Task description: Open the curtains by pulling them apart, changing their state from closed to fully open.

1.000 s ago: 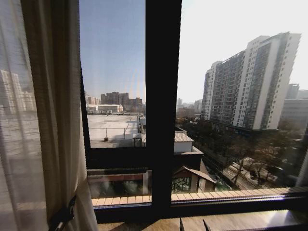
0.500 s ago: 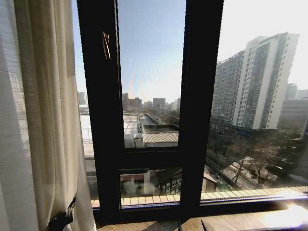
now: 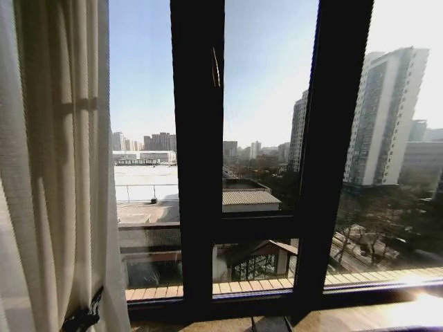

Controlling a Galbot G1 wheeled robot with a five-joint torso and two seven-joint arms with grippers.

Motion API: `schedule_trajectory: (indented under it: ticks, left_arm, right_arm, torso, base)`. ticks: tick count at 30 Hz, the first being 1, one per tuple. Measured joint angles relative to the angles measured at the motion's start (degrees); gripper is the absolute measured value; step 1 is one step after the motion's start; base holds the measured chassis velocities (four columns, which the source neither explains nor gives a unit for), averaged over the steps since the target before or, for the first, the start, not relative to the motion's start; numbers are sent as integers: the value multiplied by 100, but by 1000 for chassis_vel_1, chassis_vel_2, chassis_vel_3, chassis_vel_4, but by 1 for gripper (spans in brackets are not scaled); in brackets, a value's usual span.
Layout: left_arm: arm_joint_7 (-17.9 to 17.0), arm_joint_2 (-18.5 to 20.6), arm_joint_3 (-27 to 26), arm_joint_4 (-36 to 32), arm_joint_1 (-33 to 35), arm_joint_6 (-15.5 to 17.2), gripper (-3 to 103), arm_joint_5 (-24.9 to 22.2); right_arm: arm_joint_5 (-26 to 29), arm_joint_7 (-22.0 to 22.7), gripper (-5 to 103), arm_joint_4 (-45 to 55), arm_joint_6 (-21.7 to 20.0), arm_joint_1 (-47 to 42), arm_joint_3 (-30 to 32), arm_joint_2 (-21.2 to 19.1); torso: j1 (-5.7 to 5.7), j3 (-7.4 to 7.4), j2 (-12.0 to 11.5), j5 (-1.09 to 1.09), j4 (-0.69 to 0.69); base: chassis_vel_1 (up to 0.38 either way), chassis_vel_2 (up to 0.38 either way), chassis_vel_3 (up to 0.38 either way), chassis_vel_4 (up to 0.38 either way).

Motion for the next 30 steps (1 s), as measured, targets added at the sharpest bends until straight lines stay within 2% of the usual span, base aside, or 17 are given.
schedule_trajectory:
  ticks: [30]
  left_arm:
    - [27, -37, -59, 61, -2, -42, 0, 4]
  right_arm:
    - [83, 12, 100, -111, 52, 83, -15, -49]
  torso:
    - [0, -1, 0, 0, 0]
  base:
    - [355, 355, -355, -348]
